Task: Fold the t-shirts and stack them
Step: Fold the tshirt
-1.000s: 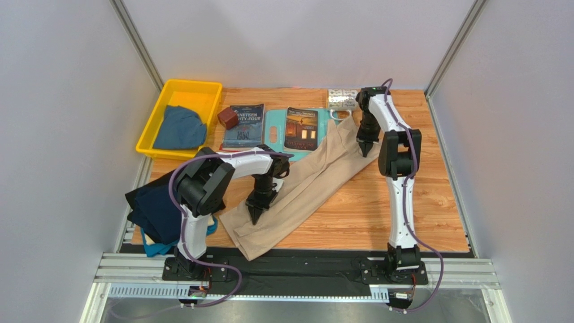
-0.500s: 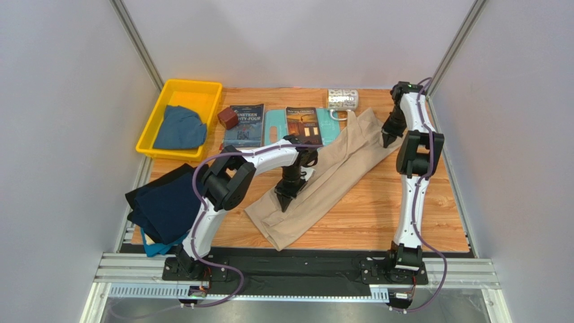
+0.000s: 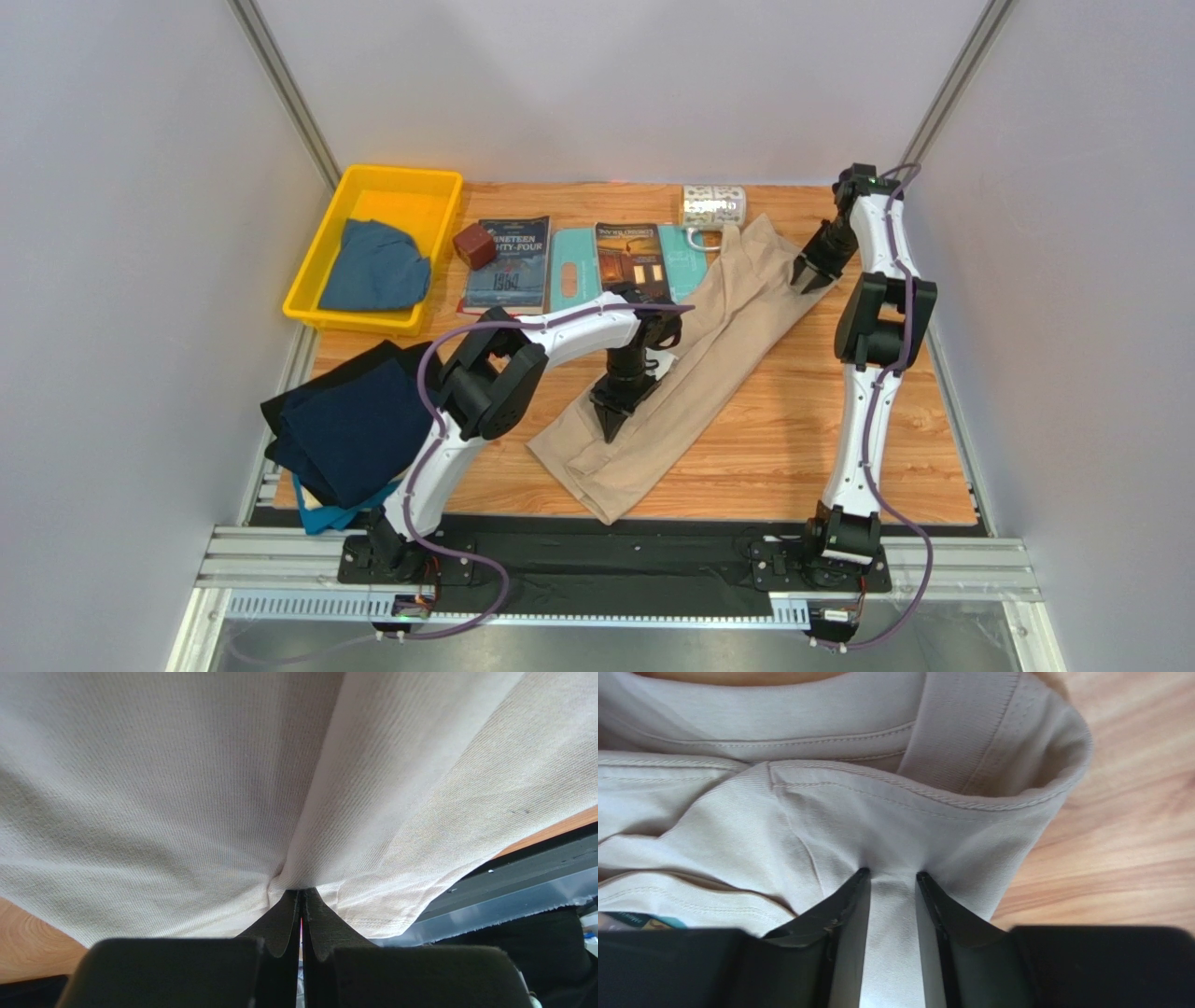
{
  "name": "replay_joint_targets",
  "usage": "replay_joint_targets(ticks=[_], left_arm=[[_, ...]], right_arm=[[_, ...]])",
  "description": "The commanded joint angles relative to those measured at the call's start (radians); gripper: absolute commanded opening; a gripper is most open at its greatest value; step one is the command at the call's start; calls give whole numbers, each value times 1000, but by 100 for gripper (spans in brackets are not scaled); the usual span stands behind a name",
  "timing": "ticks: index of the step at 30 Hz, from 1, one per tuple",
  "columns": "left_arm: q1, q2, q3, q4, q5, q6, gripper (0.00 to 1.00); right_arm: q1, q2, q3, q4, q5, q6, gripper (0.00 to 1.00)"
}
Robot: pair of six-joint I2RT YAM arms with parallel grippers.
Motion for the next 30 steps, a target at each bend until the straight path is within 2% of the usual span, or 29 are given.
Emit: replay_joint_targets(ticks=[1, 4, 8, 14, 20, 30], left_arm=[[-20, 14, 55, 36, 5, 33, 0], [-18, 0, 81, 16, -58, 36, 10], [-6, -34, 83, 14, -144, 31, 17], [72, -73, 63, 16, -205, 5, 18], [108, -101, 17, 25, -239, -3, 18], [109, -136, -73, 48, -248, -1, 17]], right_arm=[[9, -38, -11, 129, -87, 6, 44], [9, -130, -88, 159, -114, 11, 50], [14, -225, -182, 167, -188, 37, 52], [54, -277, -266, 162, -235, 41, 53], [98, -221, -253, 133, -252, 67, 53], [132, -187, -228, 92, -138, 61, 53]])
